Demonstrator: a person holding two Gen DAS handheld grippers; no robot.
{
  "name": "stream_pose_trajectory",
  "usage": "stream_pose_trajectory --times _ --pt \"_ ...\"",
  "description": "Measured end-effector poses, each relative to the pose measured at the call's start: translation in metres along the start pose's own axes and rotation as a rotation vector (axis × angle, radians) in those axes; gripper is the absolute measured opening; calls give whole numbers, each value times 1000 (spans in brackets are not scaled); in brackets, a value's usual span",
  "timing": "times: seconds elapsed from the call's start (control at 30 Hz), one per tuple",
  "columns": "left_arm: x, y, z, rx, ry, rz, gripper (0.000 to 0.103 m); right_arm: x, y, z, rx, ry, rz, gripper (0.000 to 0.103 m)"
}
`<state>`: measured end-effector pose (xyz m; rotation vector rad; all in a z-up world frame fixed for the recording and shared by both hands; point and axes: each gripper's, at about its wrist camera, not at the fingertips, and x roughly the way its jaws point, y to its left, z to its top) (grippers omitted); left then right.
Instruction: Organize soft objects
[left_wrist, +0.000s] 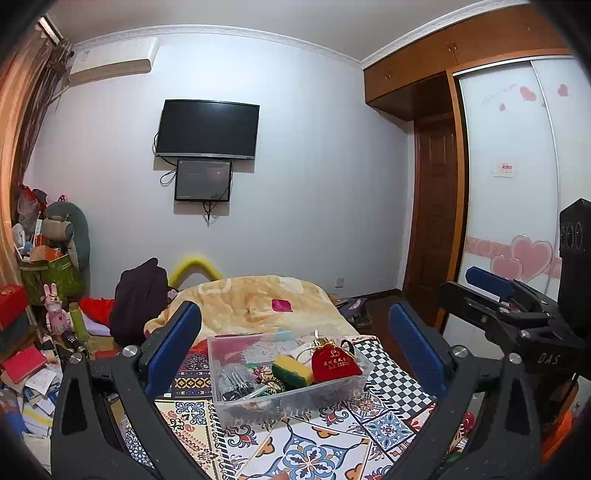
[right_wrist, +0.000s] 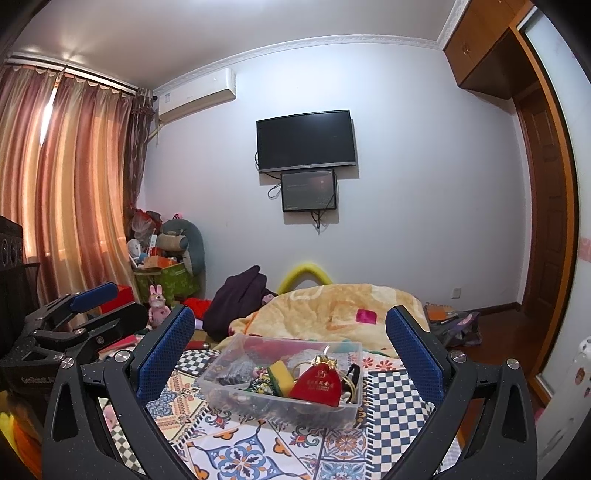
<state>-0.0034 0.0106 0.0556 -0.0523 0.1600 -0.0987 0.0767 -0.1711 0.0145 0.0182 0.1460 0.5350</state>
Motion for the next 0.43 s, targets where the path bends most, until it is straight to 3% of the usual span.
stream_pose_trajectory --times 0.43 --pt "2 -6 -3 22 2 6 103 3 4 -3 -27 13 -14 103"
